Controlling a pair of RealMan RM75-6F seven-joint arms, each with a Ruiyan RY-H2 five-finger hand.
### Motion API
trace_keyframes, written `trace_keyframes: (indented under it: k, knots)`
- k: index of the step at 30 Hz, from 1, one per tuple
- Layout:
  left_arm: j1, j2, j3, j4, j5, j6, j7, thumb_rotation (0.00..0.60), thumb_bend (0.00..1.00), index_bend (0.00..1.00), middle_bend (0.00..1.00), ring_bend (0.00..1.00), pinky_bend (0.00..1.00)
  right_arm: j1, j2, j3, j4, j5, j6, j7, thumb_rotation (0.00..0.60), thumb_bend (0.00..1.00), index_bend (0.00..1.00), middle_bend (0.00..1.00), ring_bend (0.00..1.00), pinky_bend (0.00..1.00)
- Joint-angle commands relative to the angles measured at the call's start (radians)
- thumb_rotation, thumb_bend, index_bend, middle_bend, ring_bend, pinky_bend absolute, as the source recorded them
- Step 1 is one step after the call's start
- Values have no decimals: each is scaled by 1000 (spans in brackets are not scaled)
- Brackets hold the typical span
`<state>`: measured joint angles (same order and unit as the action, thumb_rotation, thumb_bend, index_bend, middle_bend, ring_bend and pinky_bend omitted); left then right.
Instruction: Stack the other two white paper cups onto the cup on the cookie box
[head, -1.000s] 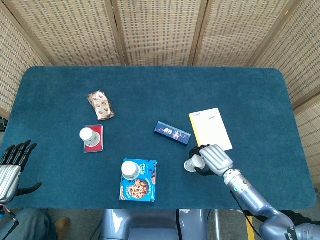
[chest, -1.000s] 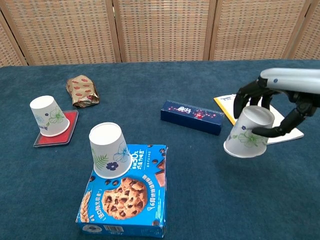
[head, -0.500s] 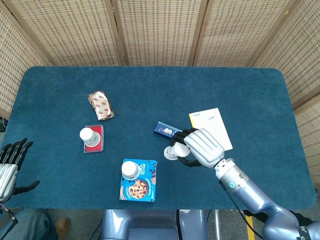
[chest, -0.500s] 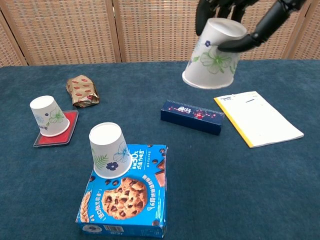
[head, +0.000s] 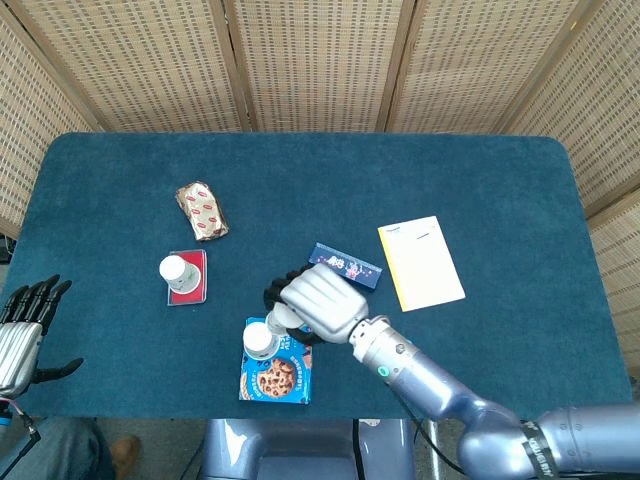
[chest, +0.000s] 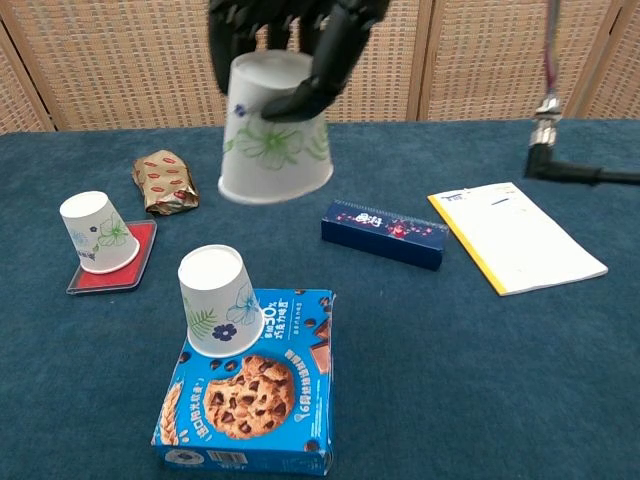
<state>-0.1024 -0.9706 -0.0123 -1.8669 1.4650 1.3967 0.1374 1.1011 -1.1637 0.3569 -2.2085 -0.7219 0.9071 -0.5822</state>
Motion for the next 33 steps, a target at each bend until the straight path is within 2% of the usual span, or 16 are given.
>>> trace_keyframes:
  k: [1,7,14,26,33]
  knots:
    - [0,7,0,-1,3,1,-13,600,0,0,0,0,0,111,-134,-52,26,101,115,-143,600,528,446,490,446,480]
    - [1,18,4,1,13,4,-38,600,0,0,0,0,0,150,-212,-96,64,91,185,-206,600,528,447,490,447,480]
    - [-2,23,4,1,11,-1,-51,600,0,0,0,0,0,166,-236,-99,78,115,197,-199,600,528,446,489,446,480]
    - [-6,21,5,1,7,-6,-43,600,0,0,0,0,0,168,-222,-108,108,95,132,-131,600,515,447,489,447,480]
    - [-12,19,-1,3,-13,-15,-41,600,0,0,0,0,0,188,-226,-95,128,113,82,-81,600,512,447,487,447,480]
